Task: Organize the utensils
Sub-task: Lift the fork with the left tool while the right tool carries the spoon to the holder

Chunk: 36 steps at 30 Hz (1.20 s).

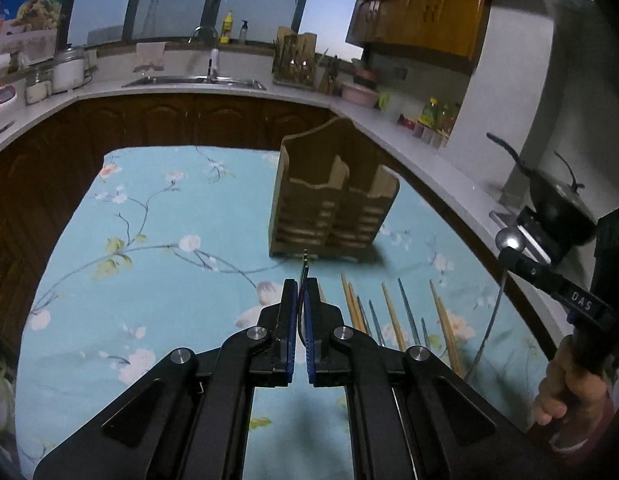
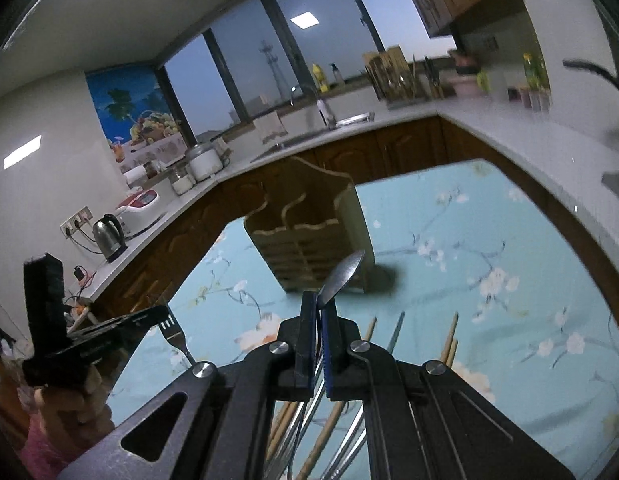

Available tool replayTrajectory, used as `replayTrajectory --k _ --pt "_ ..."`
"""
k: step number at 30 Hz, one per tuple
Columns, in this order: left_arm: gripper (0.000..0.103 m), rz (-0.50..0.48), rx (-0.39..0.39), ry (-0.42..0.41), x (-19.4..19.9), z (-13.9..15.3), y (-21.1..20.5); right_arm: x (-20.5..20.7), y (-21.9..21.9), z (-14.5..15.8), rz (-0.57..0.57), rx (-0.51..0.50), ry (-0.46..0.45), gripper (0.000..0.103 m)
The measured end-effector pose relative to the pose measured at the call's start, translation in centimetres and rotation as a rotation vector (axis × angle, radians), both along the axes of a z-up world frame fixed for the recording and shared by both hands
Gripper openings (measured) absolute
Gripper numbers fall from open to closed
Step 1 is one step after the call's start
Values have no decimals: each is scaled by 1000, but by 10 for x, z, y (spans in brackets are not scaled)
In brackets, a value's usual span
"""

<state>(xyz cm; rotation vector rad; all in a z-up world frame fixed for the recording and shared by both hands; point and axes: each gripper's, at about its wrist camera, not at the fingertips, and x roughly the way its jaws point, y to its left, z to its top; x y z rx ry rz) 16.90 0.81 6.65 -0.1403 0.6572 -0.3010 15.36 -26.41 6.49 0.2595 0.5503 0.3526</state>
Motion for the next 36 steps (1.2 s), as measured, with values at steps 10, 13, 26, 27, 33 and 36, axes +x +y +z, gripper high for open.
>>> replayTrajectory --k 10,13,26,27,33,36 --pt "3 50 -31 -91 18 35 10 27 8 25 -28 -32 -115 2" --pt "3 67 -41 -129 33 52 13 39 7 35 -60 -21 -172 2" --pt "3 188 6 -254 152 96 -1 143 30 80 -194 -70 -383 2" --pt "3 193 24 -256 162 91 -5 149 33 74 -194 -84 -383 2" --pt "3 179 79 -202 197 49 -26 178 38 29 -178 -118 -295 3" --pt "3 168 95 -167 205 28 -32 181 39 9 -157 -135 -261 3"
